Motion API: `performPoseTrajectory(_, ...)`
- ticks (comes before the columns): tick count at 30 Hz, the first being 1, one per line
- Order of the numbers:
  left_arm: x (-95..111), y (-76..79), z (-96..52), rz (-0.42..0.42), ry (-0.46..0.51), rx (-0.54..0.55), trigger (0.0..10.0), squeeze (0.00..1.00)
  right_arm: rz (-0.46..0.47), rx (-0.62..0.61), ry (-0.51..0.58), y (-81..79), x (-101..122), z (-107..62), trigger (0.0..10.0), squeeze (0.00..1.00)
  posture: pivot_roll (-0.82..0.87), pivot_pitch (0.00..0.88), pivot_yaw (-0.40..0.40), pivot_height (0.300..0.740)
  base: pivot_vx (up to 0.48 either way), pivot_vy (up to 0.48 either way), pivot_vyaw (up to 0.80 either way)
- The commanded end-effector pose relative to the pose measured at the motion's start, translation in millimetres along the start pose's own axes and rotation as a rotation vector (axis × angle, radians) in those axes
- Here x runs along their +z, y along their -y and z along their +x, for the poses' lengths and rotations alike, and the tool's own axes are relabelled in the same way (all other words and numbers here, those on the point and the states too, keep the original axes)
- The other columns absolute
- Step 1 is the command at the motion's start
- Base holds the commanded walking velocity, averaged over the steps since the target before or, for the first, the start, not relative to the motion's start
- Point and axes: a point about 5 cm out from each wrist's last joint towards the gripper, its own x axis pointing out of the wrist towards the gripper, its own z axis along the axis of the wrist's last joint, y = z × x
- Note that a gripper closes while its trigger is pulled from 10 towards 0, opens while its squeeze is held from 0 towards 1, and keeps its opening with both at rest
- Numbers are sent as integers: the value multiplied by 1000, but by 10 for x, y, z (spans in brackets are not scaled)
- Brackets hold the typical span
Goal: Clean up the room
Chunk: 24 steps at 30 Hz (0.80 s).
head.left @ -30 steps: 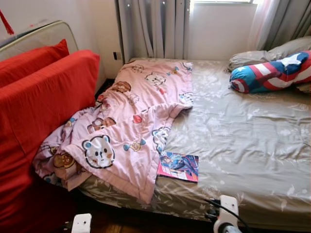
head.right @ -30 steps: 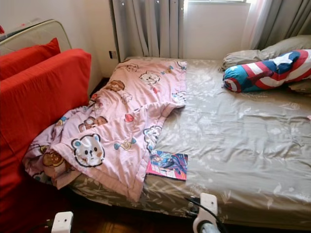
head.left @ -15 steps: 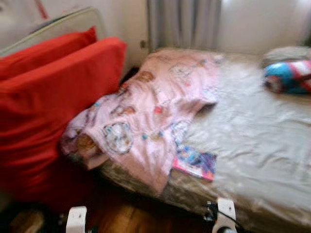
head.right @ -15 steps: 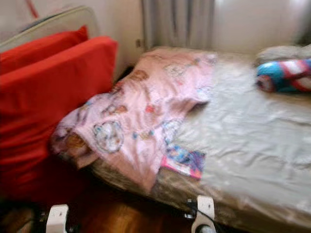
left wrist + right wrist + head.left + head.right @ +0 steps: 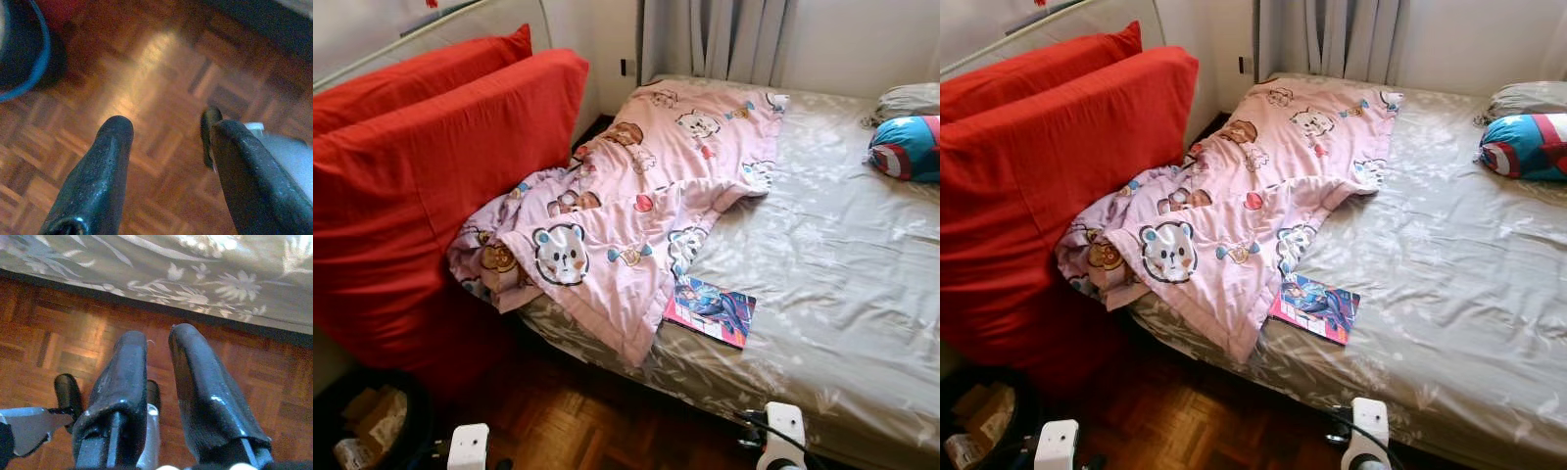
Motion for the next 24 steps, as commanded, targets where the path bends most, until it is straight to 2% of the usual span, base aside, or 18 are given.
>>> performPoseTrajectory(1,-94,-24,-32,-22,-16,7,10000,0,1,-6,-2,25,-27,-13,10000,1000,-33,139,-18,740,0,0,0)
performPoseTrajectory(10,-310,-100,-136,-75,-19,24,10000,0,-79,18,-16,54,3,-6,10000,1000,-8,141,-71,740,0,0,0)
performPoseTrajectory(12,-210,-26,-79,-74,-13,22,10000,0,-85,29,-11,36,19,0,10000,1000,-11,146,-65,740,0,0,0)
performPoseTrajectory(13,-130,36,-37,-66,-10,17,10000,0,-86,46,-7,16,29,3,10000,427,-9,151,-61,740,0,0,0)
performPoseTrajectory(14,-130,36,-37,-66,-10,17,10000,0,-86,46,-7,16,29,3,10000,427,-9,151,-61,740,0,0,0)
performPoseTrajectory(15,-129,35,-36,-64,-10,16,10000,0,-93,51,-10,4,27,5,10000,0,-6,157,-56,740,0,0,0)
performPoseTrajectory(22,-99,6,-32,-57,-4,22,10000,0,-116,70,-34,-63,-45,-5,10000,0,7,163,-37,740,0,0,0)
performPoseTrajectory(24,-105,-10,-36,-54,-4,28,10000,0,-120,80,-47,-97,-124,-26,10000,0,13,141,-22,740,0,0,706)
